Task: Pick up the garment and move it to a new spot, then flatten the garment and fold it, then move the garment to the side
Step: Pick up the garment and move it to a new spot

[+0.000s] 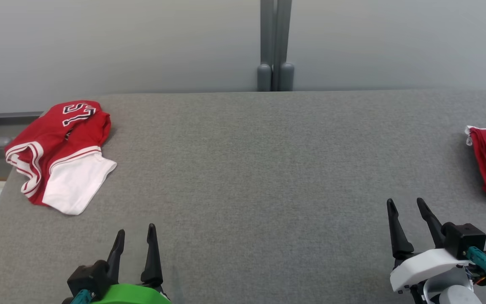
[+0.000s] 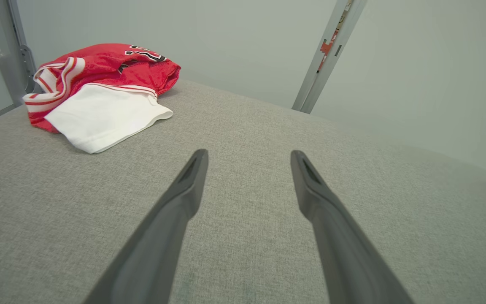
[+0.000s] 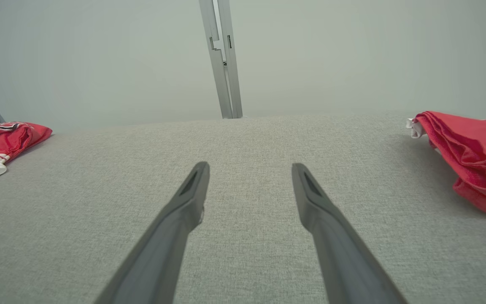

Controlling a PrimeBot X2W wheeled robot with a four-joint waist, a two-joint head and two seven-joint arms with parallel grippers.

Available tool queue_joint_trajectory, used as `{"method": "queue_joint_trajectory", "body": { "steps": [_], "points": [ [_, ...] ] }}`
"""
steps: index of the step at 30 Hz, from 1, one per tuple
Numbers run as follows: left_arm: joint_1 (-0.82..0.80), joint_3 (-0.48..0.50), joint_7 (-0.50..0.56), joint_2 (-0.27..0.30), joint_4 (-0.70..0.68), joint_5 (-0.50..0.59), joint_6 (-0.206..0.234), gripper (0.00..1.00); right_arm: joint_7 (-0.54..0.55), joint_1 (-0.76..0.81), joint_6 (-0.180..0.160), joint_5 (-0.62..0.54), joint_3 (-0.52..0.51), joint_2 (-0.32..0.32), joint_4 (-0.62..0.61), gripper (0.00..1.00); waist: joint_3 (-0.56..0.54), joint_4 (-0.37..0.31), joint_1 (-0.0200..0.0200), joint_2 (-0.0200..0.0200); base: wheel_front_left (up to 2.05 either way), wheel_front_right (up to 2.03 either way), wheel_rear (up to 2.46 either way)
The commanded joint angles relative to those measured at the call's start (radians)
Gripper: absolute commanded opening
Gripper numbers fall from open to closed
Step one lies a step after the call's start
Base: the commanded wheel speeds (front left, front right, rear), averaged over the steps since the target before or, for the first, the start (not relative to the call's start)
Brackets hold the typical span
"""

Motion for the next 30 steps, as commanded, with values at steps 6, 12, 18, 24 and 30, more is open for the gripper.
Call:
{"method": "queue_joint_trajectory", "body": {
  "steps": [6, 12, 18, 24, 30],
  "points": [
    [-0.024, 0.005, 0.000, 0.003, 0.003, 0.020, -0.004, 1.00, -0.004, 0.007, -0.002, 0.004, 0.004, -0.003, -0.007, 1.00, 0.002, 0.173, 0.0000, 0.0000, 0.00, 0.00, 0.00],
    [-0.029, 0.023, 0.000, 0.006, -0.002, 0.026, -0.007, 1.00, -0.004, -0.008, -0.002, 0.007, 0.021, -0.003, 0.003, 1.00, -0.002, 0.302, 0.0000, 0.0000, 0.00, 0.00, 0.00],
    [-0.023, 0.031, 0.000, 0.005, -0.004, 0.028, -0.009, 1.00, -0.003, -0.014, -0.002, 0.017, 0.043, -0.004, 0.012, 1.00, -0.010, 0.387, 0.0000, 0.0000, 0.00, 0.00, 0.00],
    [-0.012, 0.053, 0.000, 0.004, -0.027, 0.023, -0.001, 1.00, -0.003, -0.030, -0.002, 0.017, 0.076, -0.004, 0.020, 1.00, 0.003, 0.406, 0.0000, 0.0000, 0.00, 0.00, 0.00],
    [-0.014, 0.078, 0.000, 0.009, -0.045, 0.032, -0.001, 1.00, -0.003, -0.047, -0.002, 0.009, 0.087, -0.004, 0.021, 1.00, 0.015, 0.414, 0.0000, 0.0000, 0.00, 0.00, 0.00]
  ]
}}
